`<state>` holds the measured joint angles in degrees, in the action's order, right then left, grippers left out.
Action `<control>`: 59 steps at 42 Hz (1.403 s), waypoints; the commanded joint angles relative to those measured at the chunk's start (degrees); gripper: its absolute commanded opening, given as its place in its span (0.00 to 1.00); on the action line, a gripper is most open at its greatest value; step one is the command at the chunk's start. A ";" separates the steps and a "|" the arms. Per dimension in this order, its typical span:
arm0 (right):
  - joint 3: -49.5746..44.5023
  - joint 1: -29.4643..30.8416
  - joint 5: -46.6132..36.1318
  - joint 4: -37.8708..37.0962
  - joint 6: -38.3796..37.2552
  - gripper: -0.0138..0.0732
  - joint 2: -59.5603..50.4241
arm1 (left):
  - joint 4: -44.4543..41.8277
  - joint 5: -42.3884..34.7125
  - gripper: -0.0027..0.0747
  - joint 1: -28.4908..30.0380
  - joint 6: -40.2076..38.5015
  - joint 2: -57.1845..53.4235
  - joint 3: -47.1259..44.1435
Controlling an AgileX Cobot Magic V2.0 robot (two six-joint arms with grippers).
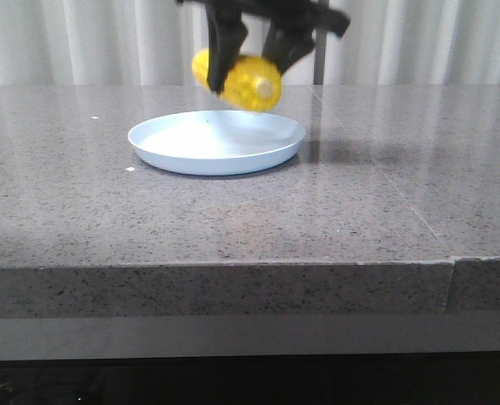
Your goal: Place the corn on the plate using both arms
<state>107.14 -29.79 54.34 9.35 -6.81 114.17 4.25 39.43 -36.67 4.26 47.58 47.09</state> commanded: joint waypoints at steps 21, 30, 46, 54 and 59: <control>1.77 0.12 -2.24 -0.98 -0.20 0.91 -5.36 | 0.54 -4.07 0.60 -0.46 -0.08 -0.63 1.56; -0.77 -0.66 1.03 -5.62 -0.10 0.91 -15.86 | 0.54 -4.07 0.60 -0.46 -0.08 -0.63 1.56; -25.81 -2.38 0.47 -9.04 1.83 0.91 -44.66 | 0.54 -4.07 0.60 -0.46 -0.08 -0.63 1.56; -37.69 -2.38 0.47 -9.04 1.83 0.91 -59.99 | 0.54 -4.07 0.60 -0.46 -0.08 -0.63 1.56; -43.38 -2.38 0.68 -8.98 1.83 0.91 -68.21 | 0.54 -4.07 0.60 -0.46 -0.08 -0.63 1.56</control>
<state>65.56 -32.14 57.86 0.83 -5.68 50.96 4.25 39.43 -36.67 4.26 47.58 47.09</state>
